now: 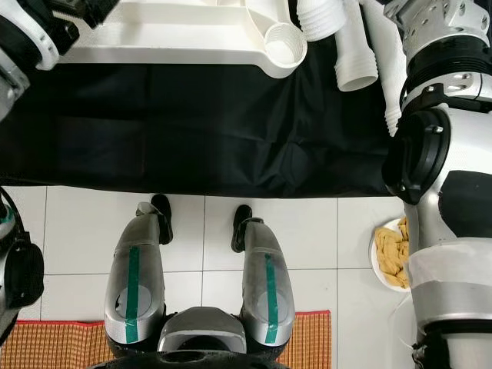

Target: Building children table

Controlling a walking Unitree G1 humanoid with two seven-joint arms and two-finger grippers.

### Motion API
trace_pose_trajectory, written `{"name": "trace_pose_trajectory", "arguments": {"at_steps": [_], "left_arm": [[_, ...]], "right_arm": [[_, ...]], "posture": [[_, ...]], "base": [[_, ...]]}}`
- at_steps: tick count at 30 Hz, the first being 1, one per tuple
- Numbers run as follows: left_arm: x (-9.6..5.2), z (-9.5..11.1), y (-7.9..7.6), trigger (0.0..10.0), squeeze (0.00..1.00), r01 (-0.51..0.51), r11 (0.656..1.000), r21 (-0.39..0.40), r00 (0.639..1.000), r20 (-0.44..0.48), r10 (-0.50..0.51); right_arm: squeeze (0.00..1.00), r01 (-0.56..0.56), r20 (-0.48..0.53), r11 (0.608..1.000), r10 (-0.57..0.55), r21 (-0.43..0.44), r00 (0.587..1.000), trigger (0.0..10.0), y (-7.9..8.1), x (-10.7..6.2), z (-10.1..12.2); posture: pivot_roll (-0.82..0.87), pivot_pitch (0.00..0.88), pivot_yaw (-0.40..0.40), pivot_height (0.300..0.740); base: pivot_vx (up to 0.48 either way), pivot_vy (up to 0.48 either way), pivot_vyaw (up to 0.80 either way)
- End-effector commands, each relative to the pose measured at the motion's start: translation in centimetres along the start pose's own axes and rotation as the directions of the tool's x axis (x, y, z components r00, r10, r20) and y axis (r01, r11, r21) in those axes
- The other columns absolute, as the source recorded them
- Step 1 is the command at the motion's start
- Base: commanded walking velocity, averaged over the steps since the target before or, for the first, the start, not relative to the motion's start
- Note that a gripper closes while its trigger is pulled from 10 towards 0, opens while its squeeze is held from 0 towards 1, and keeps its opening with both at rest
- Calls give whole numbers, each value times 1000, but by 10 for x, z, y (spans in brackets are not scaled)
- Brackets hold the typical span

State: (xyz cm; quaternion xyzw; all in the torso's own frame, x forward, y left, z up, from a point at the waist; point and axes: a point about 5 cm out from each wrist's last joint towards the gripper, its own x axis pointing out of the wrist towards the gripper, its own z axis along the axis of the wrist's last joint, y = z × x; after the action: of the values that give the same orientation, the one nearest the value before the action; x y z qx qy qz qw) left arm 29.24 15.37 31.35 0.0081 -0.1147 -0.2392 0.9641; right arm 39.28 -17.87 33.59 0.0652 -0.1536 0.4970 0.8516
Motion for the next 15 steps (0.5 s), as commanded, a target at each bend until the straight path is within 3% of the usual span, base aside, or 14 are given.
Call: {"name": "trace_pose_trajectory", "arguments": {"at_steps": [1,11,15], "left_arm": [[3,-4,-8,10000,0,156,988,1,988,-1,-156],[16,-12,-10,10000,0,80,995,-55,997,20,-79],[19,-21,-12,10000,0,67,996,-65,998,5,-67]], "right_arm": [[0,71,57,997,-71,-1,996,10000,-3,-5,-2],[0,176,85,984,-175,-2,981,10000,2,-9,-31],[0,232,143,973,-231,13,962,10000,5,-18,-37]], "posture": [[116,293,-84,740],[102,233,-67,740],[95,194,-60,740]], "base": [[0,0,0],[0,0,0],[0,0,0]]}}
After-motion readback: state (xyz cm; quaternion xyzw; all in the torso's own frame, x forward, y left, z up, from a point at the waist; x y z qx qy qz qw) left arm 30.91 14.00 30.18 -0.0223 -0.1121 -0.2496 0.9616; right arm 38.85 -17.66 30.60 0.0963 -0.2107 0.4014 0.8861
